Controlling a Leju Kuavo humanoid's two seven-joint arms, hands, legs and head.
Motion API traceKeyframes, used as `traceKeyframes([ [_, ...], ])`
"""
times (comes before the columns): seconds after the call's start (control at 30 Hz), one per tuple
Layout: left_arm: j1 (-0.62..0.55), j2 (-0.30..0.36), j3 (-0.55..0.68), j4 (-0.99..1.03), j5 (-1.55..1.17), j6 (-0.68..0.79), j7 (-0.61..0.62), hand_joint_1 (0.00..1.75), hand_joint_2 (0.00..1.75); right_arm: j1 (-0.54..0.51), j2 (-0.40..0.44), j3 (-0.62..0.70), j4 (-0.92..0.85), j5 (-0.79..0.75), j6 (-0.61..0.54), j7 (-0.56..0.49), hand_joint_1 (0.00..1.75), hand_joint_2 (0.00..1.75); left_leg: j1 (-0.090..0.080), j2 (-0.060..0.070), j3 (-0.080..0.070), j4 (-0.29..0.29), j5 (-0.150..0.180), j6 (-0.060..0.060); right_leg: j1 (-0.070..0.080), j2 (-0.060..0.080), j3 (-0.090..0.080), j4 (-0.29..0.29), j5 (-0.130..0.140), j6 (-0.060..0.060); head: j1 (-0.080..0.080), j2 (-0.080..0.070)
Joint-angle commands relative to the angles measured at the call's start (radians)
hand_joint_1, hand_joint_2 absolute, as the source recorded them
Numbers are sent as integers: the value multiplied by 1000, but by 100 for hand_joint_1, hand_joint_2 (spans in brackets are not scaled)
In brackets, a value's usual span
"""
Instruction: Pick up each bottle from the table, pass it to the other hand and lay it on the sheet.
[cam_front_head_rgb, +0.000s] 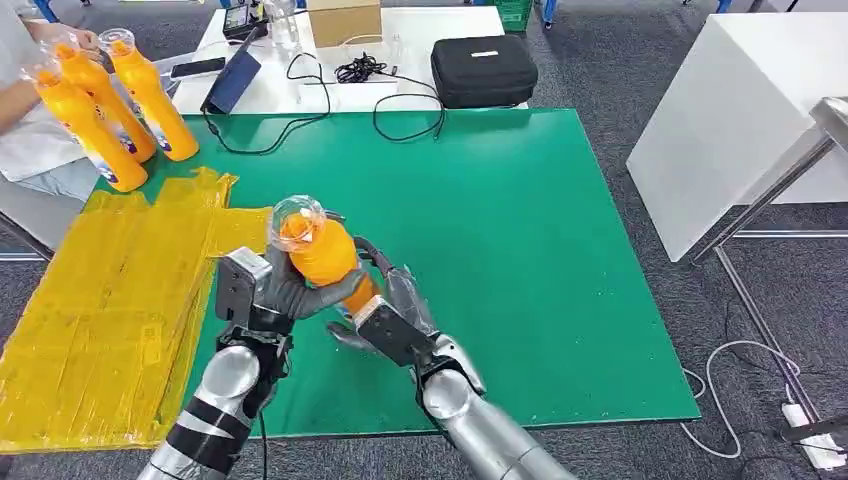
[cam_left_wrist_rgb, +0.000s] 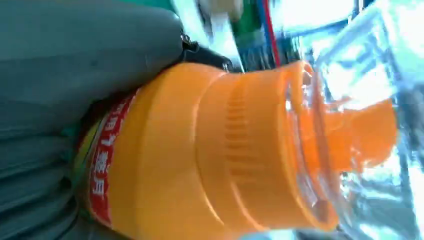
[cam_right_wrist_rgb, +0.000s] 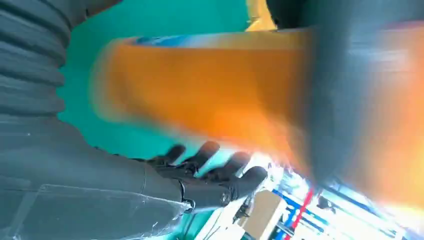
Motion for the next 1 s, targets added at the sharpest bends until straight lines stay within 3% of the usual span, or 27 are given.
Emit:
traceKeyframes([
  [0.03, -55, 50, 128, 240, -281, 153, 25, 175, 175, 187, -183, -136, -352, -52, 98, 4, 0, 175, 0, -5, 5, -2, -1, 0, 0, -4, 6, -1, -3, 0, 0, 0],
  [0.17, -59, 62, 139, 296, -467, 237, 76, 175, 175, 230, -191, -186, -426, -49, 110, 3, 0, 175, -1, -6, 5, -1, -2, 0, -1, -4, 6, 0, -4, 0, 0, 0],
  [0.3, -110, 84, 122, 450, -792, 319, 214, 175, 175, 236, -181, -201, -433, -48, 157, 14, 0, 175, -1, -5, 4, -2, -1, 0, -1, -4, 4, 0, -3, 0, 0, 0],
  [0.83, -140, 78, 131, 504, -818, 306, 214, 175, 175, 225, -168, -189, -413, -44, 169, 16, 0, 175, 0, -2, 4, -1, -2, -1, 0, -1, 4, 0, -2, 0, 0, 0],
  [1.0, -263, 108, 99, 731, -1067, 305, 374, 175, 175, 187, -143, -150, -363, -39, 198, 20, 0, 175, 0, -2, 5, -1, -2, -1, 0, -1, 5, 1, -2, 0, 0, 0],
])
